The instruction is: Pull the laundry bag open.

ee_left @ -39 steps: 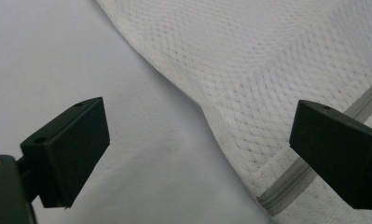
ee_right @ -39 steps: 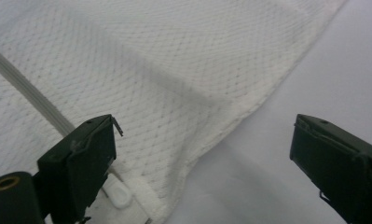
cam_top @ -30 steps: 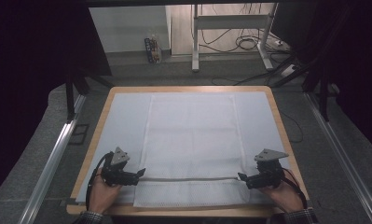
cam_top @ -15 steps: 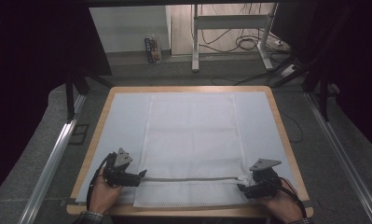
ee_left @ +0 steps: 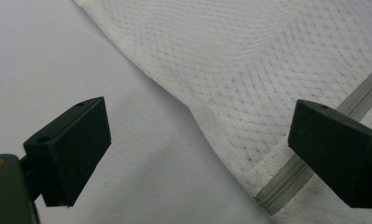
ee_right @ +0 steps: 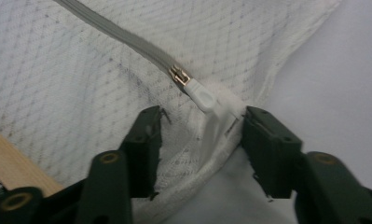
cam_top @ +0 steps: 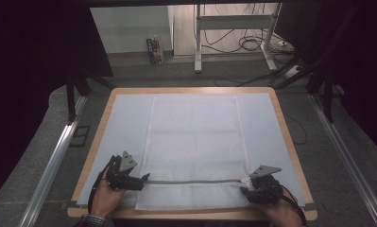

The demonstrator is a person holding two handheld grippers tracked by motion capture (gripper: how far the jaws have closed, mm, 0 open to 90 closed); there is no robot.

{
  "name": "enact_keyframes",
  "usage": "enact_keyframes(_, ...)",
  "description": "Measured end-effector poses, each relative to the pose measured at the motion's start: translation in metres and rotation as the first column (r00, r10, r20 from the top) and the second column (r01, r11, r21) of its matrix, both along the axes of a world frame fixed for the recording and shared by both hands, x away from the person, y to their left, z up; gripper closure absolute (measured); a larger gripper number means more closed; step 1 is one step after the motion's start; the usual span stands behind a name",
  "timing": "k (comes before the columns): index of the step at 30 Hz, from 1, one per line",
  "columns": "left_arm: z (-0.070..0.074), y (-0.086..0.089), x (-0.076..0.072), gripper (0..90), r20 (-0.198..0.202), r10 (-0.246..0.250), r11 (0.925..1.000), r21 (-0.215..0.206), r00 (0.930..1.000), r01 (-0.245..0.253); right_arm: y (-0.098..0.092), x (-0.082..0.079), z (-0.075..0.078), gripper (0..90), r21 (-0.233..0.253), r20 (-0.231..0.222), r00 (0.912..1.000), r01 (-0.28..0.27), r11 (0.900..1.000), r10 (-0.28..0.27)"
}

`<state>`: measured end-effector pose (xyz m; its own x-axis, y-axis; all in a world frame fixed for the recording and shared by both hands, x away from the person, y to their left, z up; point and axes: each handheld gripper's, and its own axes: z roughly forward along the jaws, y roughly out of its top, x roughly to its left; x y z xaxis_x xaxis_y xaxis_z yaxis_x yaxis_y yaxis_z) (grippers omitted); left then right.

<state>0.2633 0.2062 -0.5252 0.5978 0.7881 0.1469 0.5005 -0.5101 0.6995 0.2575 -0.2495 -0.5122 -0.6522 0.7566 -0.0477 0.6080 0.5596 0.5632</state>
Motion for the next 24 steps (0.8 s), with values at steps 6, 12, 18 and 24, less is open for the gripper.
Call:
enact_keyframes(6, 0.0, -0.001, 0.0, 5.9, 0.007, -0.008, 0.9999, 0.01, 0.9999, 0.008, 0.0, -0.003, 0.002, 75.7, 0.013, -0.003, 0.9999, 0.015, 1.0, -0.015)
enact_keyframes(12, 0.0, -0.002, -0.001, 5.9, 0.016, -0.008, 0.9999, 0.01, 0.9998, 0.008, -0.002, -0.002, 0.002, 84.3, 0.032, -0.013, 0.9998, -0.013, 0.999, 0.013)
enact_keyframes(18, 0.003, -0.004, -0.001, 6.4, 0.003, -0.012, 0.9997, -0.021, 0.9999, 0.012, -0.005, -0.003, 0.006, 85.1, 0.053, 0.013, 0.9989, -0.046, 0.998, 0.045)
enact_keyframes(24, 0.006, -0.014, -0.001, 6.4, -0.009, -0.045, 0.9986, -0.03, 0.999, 0.044, -0.007, -0.004, 0.01, 85.1, 0.075, 0.045, 0.9976, -0.055, 0.996, 0.052)
